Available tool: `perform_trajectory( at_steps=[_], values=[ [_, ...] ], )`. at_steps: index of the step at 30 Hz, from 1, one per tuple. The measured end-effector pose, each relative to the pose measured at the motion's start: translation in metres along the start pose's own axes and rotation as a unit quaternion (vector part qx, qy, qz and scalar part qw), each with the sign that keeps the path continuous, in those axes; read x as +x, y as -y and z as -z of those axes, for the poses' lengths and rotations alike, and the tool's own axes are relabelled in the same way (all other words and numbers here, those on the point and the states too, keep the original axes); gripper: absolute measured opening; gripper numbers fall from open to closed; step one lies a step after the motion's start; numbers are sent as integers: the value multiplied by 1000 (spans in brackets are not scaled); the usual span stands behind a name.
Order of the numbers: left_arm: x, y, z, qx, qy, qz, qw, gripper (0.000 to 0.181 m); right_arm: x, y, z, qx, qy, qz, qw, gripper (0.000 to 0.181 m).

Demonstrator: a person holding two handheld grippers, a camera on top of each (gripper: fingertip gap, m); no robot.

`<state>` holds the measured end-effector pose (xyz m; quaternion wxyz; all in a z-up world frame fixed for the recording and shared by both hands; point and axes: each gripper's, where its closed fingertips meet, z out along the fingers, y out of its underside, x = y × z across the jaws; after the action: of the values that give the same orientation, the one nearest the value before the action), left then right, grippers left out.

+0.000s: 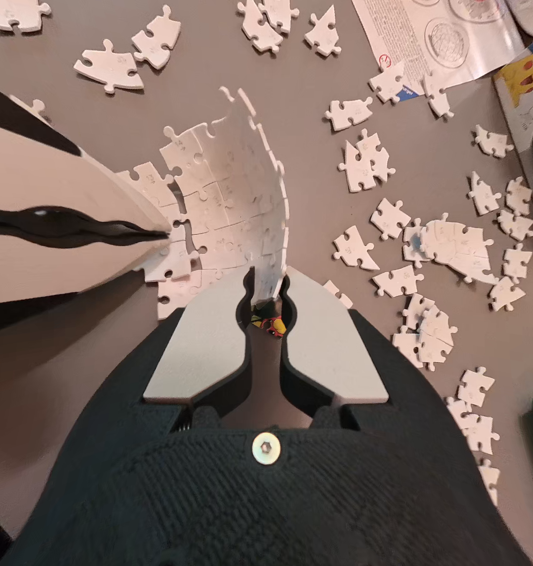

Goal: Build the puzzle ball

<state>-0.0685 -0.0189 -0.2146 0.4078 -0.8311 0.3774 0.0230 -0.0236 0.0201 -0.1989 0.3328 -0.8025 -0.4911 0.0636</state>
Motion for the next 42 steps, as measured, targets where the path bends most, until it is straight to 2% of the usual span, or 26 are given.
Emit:
perform_trajectory(
  at_steps=[6,18,26,33,38,42],
  values=[
    [9,7,-2,22,-24,8,999,0,-3,1,2,16,-13,12,1000,14],
    [7,1,-9,-16,-41,-10,999,0,-10,-2,10,70,-49,31,996,13],
    [7,2,-10,19,-52,-124,991,0,-11,-6,10,122,-18,35,992,13],
    [11,4,-9,22,3,-205,979,0,-12,-7,11,117,-8,23,993,12],
    [16,7,-7,19,31,-224,974,0,-13,-3,14,110,-12,-3,994,9],
    [16,6,-8,16,17,-228,973,0,-13,-2,14,112,-17,4,994,9]
  ],
)
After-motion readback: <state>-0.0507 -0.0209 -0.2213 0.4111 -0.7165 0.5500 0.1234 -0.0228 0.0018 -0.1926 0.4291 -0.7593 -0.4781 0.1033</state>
